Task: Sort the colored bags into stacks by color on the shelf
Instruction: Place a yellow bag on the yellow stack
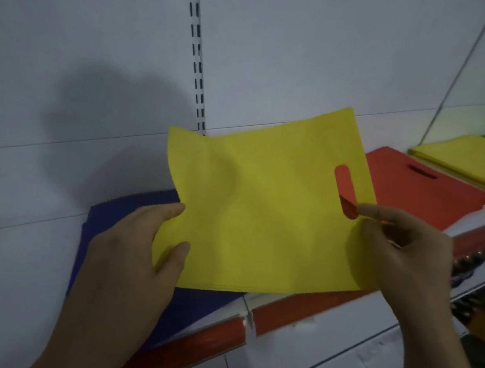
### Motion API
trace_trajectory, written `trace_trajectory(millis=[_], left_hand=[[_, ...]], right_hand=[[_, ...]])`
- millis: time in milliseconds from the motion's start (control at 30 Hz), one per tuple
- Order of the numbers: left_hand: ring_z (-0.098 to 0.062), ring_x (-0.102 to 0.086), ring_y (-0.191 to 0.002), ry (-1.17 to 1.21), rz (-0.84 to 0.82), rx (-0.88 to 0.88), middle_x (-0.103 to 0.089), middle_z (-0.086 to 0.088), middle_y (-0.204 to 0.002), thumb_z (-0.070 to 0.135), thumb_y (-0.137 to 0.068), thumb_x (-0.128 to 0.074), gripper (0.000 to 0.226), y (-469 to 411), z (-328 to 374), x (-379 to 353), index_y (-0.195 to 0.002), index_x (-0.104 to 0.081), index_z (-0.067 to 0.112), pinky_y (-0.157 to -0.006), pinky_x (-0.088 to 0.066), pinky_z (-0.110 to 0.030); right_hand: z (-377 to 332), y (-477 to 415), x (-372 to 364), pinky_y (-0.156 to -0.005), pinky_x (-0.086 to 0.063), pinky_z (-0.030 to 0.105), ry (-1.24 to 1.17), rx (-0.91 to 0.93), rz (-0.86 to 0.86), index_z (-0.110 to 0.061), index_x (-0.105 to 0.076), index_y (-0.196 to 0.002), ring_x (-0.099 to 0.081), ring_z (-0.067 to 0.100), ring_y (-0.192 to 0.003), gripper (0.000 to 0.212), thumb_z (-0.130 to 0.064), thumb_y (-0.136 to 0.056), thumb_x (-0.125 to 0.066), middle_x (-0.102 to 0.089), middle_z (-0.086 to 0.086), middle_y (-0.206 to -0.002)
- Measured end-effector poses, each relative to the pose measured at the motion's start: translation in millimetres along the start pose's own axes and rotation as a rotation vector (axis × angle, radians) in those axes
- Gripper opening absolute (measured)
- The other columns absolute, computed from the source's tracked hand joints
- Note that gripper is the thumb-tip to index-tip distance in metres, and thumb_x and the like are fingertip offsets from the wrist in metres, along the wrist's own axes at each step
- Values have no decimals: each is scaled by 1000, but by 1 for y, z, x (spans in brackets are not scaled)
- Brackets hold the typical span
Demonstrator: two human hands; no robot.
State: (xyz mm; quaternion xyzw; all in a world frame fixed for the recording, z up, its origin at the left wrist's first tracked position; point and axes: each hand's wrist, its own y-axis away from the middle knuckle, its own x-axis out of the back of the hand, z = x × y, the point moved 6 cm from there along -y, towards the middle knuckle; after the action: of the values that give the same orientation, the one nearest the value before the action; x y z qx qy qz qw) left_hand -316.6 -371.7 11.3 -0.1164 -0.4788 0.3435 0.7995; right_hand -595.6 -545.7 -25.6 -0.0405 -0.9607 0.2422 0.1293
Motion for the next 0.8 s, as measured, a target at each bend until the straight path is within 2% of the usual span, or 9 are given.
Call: trace_trajectory(millis=[133,200,367,467,533,600,700,800], left_hand=[[0,-60,-78,73,-42,27,-66,18,-92,29,-86,-68,32,-11,46,-38,-118,-64,35,-66,-40,-14],[0,-60,-76,106,-49,50,-65,17,-89,30,-88,-67,29,-13,73,-67,-116,-64,37,-61,-38,-13],[5,-58,-80,168,-63,54,-59,25,-92,22,-88,-69,30,-17,158,-148,-115,-65,34,-62,-38,-10],[4,-59,-81,218,-83,1,-61,25,-98,18,-88,-68,28,-21,210,-195,-112,-67,32,-65,-42,-13],[4,-60,-83,247,-93,-34,-61,24,-97,15,-88,-68,29,-24,242,-223,-110,-67,34,-66,-43,-14],[7,-59,-86,275,-105,-73,-62,23,-94,10,-87,-66,32,-28,271,-251,-107,-68,35,-66,-42,-10],[6,-58,-88,293,-153,-105,-61,19,-92,3,-90,-60,36,-36,306,-291,-109,-69,32,-67,-41,-11],[11,-54,-94,289,-184,-116,-58,22,-100,3,-94,-54,36,-47,335,-325,-115,-68,28,-74,-42,-15]], right_hand=[[29,-23,53,-64,-45,27,-15,-35,28,-30,-75,-100,-59,1,-71,24,-9,-91,-66,-70,-12,-87],[47,-36,88,-62,-49,32,-13,-55,40,-32,-75,-101,-58,7,-65,24,-11,-91,-67,-71,-6,-80],[93,-78,192,-82,-57,52,32,-85,112,-33,-76,-101,-62,19,-83,21,-15,-90,-70,-71,-8,-91],[130,-105,245,-75,-57,58,93,-96,12,-38,-72,-111,-65,31,-87,25,-24,-91,-70,-68,0,-100],[148,-120,274,-76,-59,49,110,-114,-53,-39,-68,-120,-66,22,-94,32,-28,-90,-70,-63,-17,-110],[162,-135,302,-76,-58,35,116,-111,-64,-39,-65,-124,-63,9,-102,37,-29,-89,-71,-54,-32,-115],[185,-156,342,-70,-54,18,94,-124,-48,-35,-64,-127,-63,-3,-98,40,-25,-89,-71,-51,-38,-113],[207,-180,372,-60,-53,9,60,-142,-29,-31,-65,-126,-59,-20,-90,40,-18,-89,-72,-51,-36,-110]])
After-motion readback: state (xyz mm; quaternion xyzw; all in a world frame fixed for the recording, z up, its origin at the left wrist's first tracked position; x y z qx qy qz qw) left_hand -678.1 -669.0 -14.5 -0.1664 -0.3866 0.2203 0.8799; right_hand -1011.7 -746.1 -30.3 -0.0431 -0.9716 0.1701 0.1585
